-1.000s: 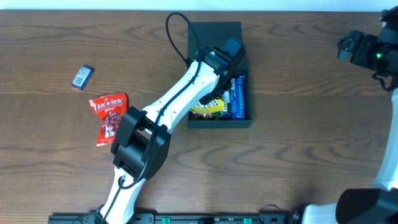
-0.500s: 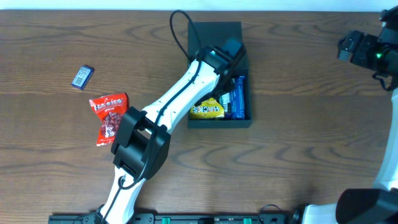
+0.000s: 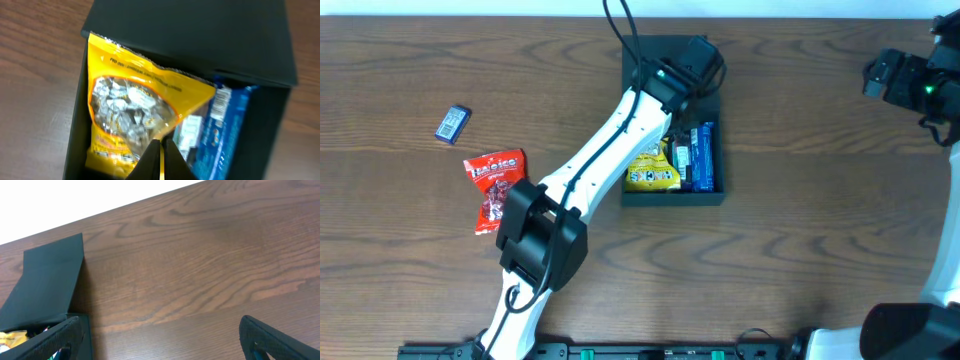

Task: Pack container
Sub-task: 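Release the yellow bag and retract the left gripper left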

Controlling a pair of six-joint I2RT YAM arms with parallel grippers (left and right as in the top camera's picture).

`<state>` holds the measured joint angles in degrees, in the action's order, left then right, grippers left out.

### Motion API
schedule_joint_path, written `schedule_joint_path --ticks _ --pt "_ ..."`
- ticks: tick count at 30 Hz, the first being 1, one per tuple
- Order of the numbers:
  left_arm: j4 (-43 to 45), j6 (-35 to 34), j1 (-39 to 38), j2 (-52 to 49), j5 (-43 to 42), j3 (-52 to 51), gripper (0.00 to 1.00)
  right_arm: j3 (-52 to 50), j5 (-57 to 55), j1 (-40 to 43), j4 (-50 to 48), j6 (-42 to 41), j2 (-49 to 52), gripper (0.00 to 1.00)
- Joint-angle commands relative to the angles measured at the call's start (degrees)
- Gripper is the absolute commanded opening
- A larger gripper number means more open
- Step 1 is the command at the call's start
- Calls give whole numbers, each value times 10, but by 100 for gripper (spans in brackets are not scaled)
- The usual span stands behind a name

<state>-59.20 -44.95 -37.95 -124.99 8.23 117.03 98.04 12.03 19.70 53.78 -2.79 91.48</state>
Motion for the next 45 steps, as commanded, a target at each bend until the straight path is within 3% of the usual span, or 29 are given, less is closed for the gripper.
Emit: schedule_joint_path --ticks 1,6,13,25,32,37,40,42,45 --pt "29 11 2 -11 39 -42 6 -3 2 5 0 3 0 99" --pt "103 13 7 -31 37 -118 6 -3 2 5 0 3 0 99" --pt "104 17 21 -58 -19 -127 6 -3 2 5 0 3 0 99" --pt "94 71 47 10 -11 -25 6 -3 2 5 0 3 0 99" --pt "19 92 63 101 128 2 6 -3 2 5 0 6 0 99" --pt "-41 94 162 152 174 2 10 -3 2 5 0 7 0 99" --pt "-38 165 245 152 172 1 11 -3 2 5 0 7 0 99" --pt "-24 250 296 139 157 0 10 -3 2 5 0 7 0 99" --pt "-9 399 369 109 62 0 13 -3 2 5 0 7 0 99"
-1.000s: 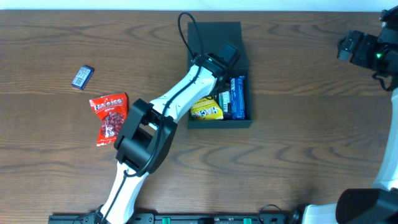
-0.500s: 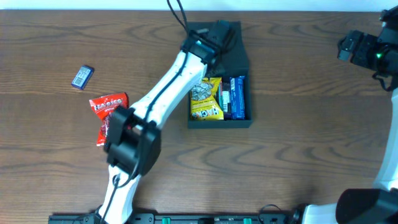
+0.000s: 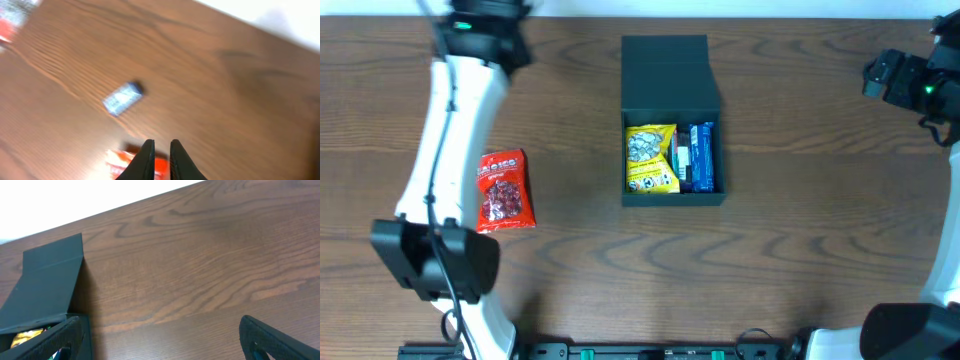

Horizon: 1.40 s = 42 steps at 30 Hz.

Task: Pack container
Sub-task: 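Release the yellow bag and retract the left gripper left, then grasp the blue Eclipse mints tin with the left gripper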

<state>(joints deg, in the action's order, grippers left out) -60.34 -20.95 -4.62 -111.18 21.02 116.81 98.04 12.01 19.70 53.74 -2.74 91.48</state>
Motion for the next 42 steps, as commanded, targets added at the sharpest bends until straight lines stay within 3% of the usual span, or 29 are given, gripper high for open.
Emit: schedule_joint_path --ticks 1,2,4,7,13,17,29,37,42 --pt "3 209 57 -40 -108 2 10 -3 2 5 1 7 0 99" --pt "2 253 73 -49 -141 2 6 -3 2 5 2 7 0 99" --pt "-3 359 112 -75 -219 2 11 -3 2 5 7 7 0 99" --pt "-3 436 148 -109 -267 2 44 -3 2 5 15 7 0 99" --pt "24 520 184 -169 -264 2 77 -3 2 5 22 7 0 99" --pt "64 542 196 -196 -264 2 89 -3 2 5 29 7 0 99" --pt "87 609 214 -242 -264 2 87 -3 3 5 45 -1 0 99" --pt "81 608 223 -268 -270 1 87 -3 3 5 45 -3 0 99" --pt "79 606 223 -279 -270 1 80 -3 3 5 45 -11 0 99"
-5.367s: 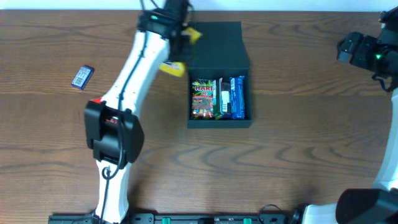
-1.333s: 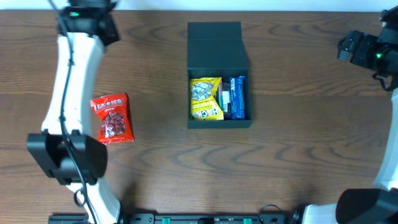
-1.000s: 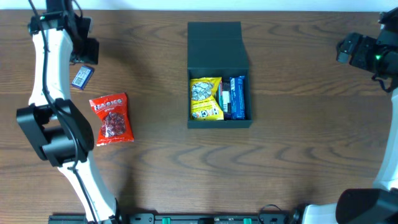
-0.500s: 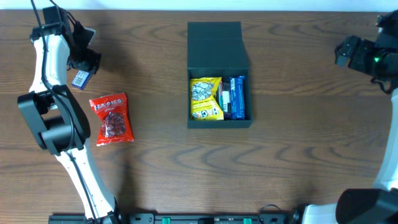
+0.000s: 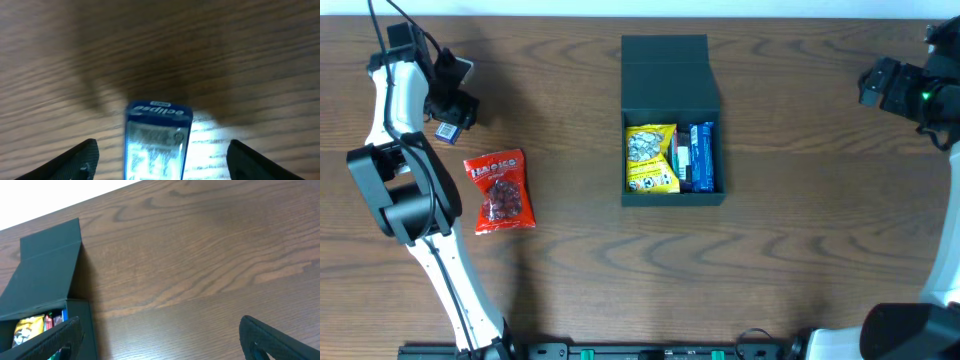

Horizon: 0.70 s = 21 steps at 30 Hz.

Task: Pack container
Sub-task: 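Grasp the blue Eclipse mints tin with the left gripper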

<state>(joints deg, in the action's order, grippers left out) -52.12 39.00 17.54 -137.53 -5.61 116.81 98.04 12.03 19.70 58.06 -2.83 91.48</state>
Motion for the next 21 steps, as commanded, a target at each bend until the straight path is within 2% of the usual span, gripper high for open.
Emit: schedule_joint_path --ticks 1,7,17,21 --pt "-3 5 2 -16 -4 1 77 -3 3 5 1 -10 0 99" --pt "-5 -6 5 -19 -4 -5 70 -3 2 5 3 -15 0 99" --pt "-6 -19 5 -19 -2 -5 49 -3 3 5 3 -15 0 99" --pt "-7 -19 5 -19 -2 -5 44 -3 3 5 6 -19 0 99"
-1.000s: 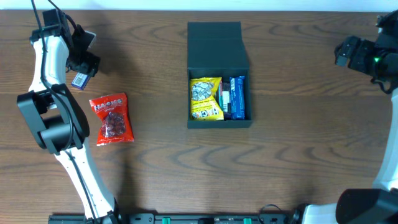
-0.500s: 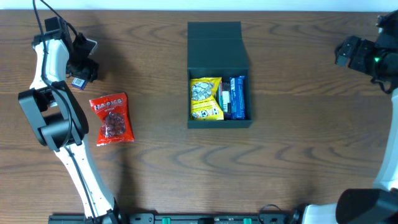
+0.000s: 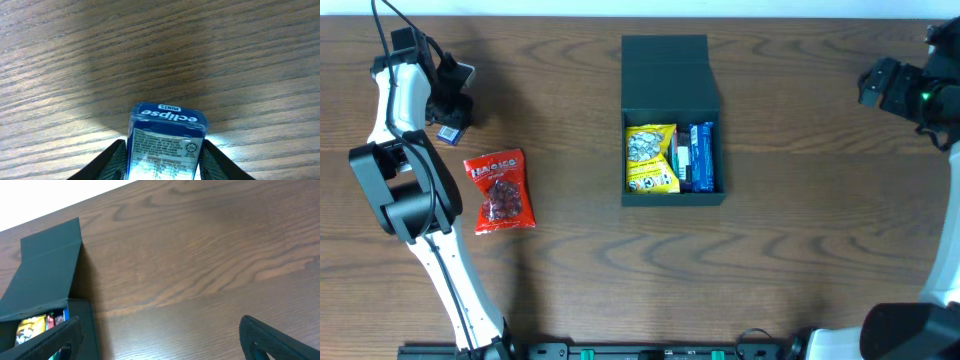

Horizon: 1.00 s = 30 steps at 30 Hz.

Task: Pack container
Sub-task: 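Grasp the blue Eclipse mints tin with the left gripper, then carry the Eclipse tin over the box's right side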

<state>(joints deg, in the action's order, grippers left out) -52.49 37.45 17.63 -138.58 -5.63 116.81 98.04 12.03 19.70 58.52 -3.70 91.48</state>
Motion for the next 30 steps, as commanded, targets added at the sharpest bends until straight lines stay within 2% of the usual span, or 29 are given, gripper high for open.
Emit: schedule_joint_path --ticks 1,10,16,19,20,24,30 --pt "-4 -4 5 -8 -2 -5 43 -3 3 5 1 -10 0 99" --pt "-12 -4 5 -8 -2 -5 36 -3 3 5 3 -10 0 99" --pt "-14 -42 3 -8 -2 -5 24 -3 3 5 5 -10 0 99" --pt "-13 -94 2 -8 -2 -2 16 -3 3 5 4 -10 0 99" --pt "-14 -112 1 -8 -2 1 6 -3 2 5 4 -10 0 99" --pt "-23 -228 -12 -1 -2 23 6 -3 2 5 -2 -10 0 99" --pt "-67 -354 -62 14 -15 117 6 -3 2 5 -13 -10 0 99"
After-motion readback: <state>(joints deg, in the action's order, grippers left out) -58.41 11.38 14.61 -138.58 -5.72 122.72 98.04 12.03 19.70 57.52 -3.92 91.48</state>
